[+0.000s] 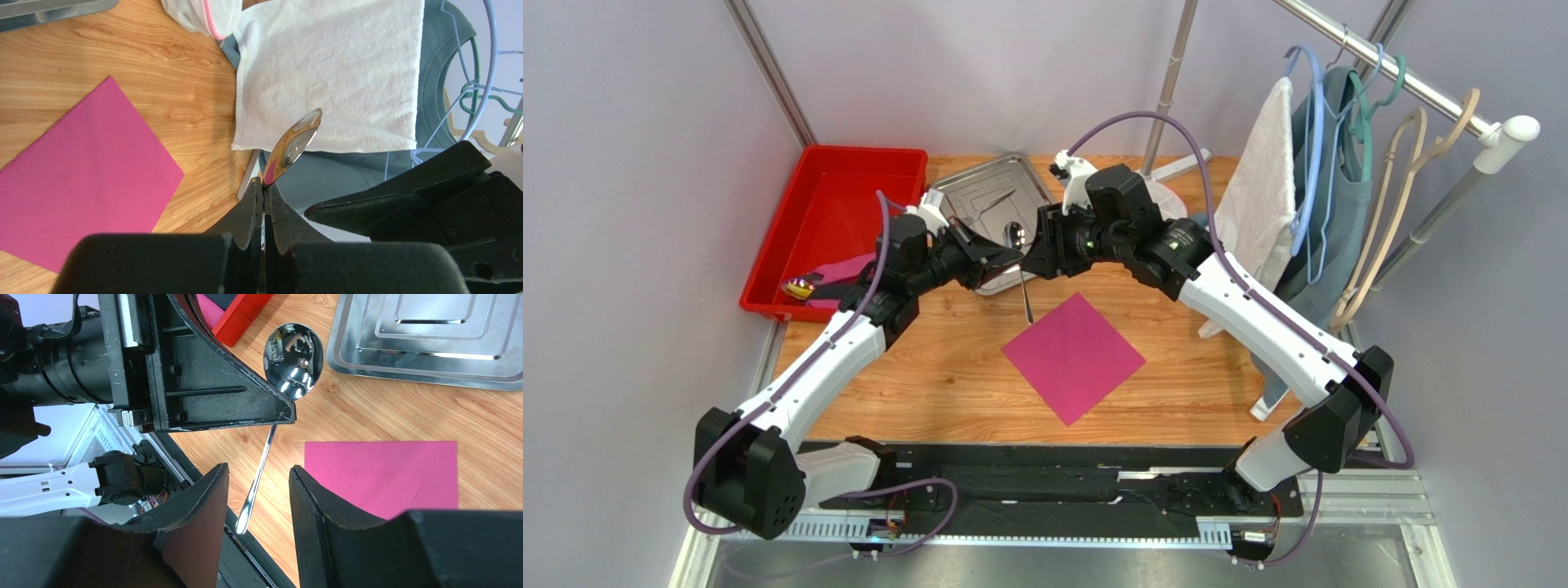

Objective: Place the utensils on the paper napkin and roll it up

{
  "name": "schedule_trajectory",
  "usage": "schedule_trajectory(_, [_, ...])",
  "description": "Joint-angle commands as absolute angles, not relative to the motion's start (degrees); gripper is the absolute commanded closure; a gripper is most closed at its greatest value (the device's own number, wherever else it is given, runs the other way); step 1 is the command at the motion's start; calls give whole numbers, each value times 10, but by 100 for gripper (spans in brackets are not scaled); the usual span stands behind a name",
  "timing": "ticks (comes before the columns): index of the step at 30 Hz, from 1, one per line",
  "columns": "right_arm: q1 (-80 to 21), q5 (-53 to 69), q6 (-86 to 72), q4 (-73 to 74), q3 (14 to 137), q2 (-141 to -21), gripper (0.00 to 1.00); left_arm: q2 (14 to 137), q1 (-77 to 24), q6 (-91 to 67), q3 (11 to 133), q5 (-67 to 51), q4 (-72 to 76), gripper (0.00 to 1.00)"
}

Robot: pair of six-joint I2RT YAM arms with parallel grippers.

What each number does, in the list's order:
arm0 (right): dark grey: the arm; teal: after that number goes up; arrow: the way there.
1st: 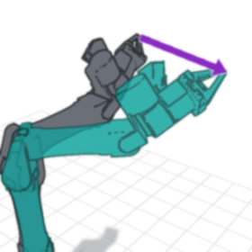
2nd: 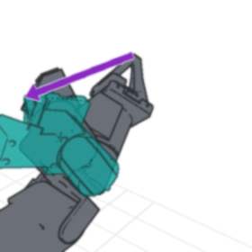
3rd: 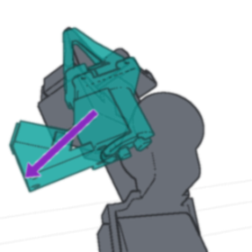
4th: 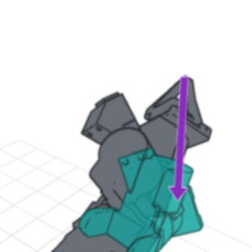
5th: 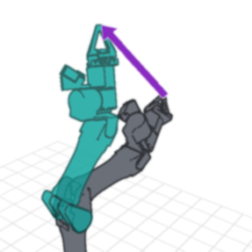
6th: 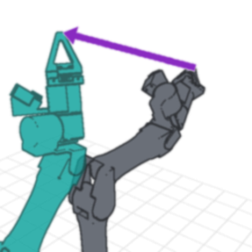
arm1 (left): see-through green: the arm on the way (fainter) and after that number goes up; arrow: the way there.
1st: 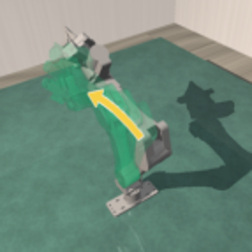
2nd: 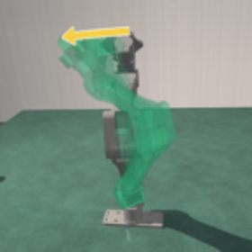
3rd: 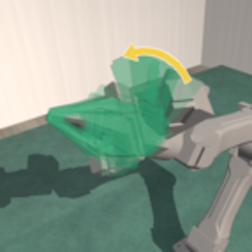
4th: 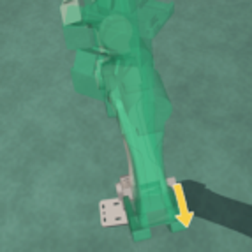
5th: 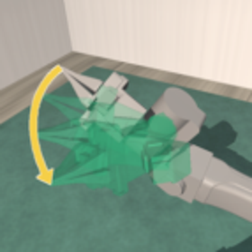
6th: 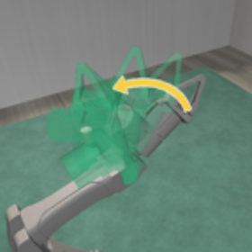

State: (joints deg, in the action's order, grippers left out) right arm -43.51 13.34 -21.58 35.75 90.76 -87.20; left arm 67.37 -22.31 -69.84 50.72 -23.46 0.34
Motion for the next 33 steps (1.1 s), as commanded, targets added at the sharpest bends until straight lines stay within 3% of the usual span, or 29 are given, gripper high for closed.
schedule_trajectory(1, [-439,111,-226,330,926,-889,57,671,-222,-722,514,-245,36,100])
schedule_trajectory(11, [-448,105,-243,317,925,-918,62,666,-222,-744,491,-252,71,100])
schedule_trajectory(21, [-450,105,-250,311,933,-933,80,664,-225,-739,492,-252,64,100])
schedule_trajectory(25, [-448,101,-250,309,932,-933,100,666,-226,-742,490,-250,62,100])
schedule_trajectory(27, [-447,101,-249,309,933,-933,100,666,-226,-742,489,-250,60,100])
schedule_trajectory(30, [-440,100,-249,313,933,-930,100,665,-224,-740,487,-246,52,76])
schedule_trajectory(31, [-434,100,-248,319,933,-929,100,662,-221,-730,487,-251,36,58])
schedule_trajectory(32, [-430,102,-244,321,933,-929,100,660,-217,-722,489,-257,26,50])
schedule_trajectory(33, [-417,103,-242,321,930,-929,100,657,-205,-711,493,-265,12,34])
